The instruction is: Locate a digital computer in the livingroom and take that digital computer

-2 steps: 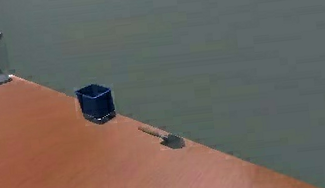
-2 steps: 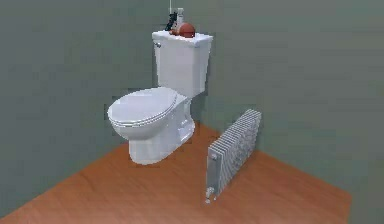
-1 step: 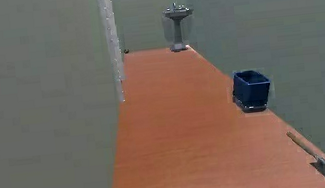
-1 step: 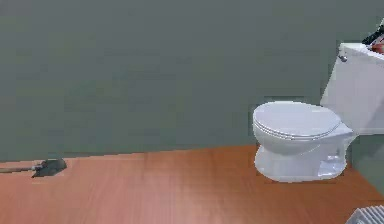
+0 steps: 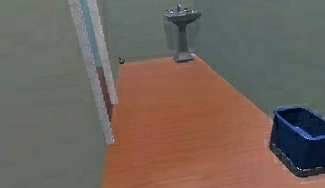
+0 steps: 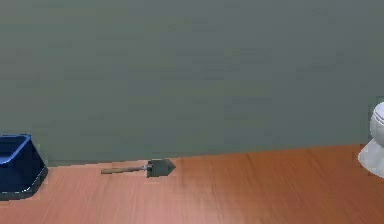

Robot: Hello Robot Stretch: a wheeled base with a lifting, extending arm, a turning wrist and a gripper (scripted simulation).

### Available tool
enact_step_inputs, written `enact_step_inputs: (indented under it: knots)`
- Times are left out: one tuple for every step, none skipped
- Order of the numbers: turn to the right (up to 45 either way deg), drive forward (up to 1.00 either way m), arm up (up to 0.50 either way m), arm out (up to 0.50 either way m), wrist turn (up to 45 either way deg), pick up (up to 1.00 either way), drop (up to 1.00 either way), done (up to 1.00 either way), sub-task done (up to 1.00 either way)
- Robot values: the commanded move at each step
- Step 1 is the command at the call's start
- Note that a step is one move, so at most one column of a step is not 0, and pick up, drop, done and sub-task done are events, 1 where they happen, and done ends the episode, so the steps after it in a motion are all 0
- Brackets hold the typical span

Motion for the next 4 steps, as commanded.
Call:
enact_step_inputs:
  knots:
    - [-3.0, 0.0, 0.0, 0.0, 0.0, 0.0, 0.0, 0.0, 0.0]
    - [0.0, 1.0, 0.0, 0.0, 0.0, 0.0, 0.0, 0.0, 0.0]
    - [0.0, 1.0, 0.0, 0.0, 0.0, 0.0, 0.0, 0.0, 0.0]
    - [-3.0, 0.0, 0.0, 0.0, 0.0, 0.0, 0.0, 0.0, 0.0]
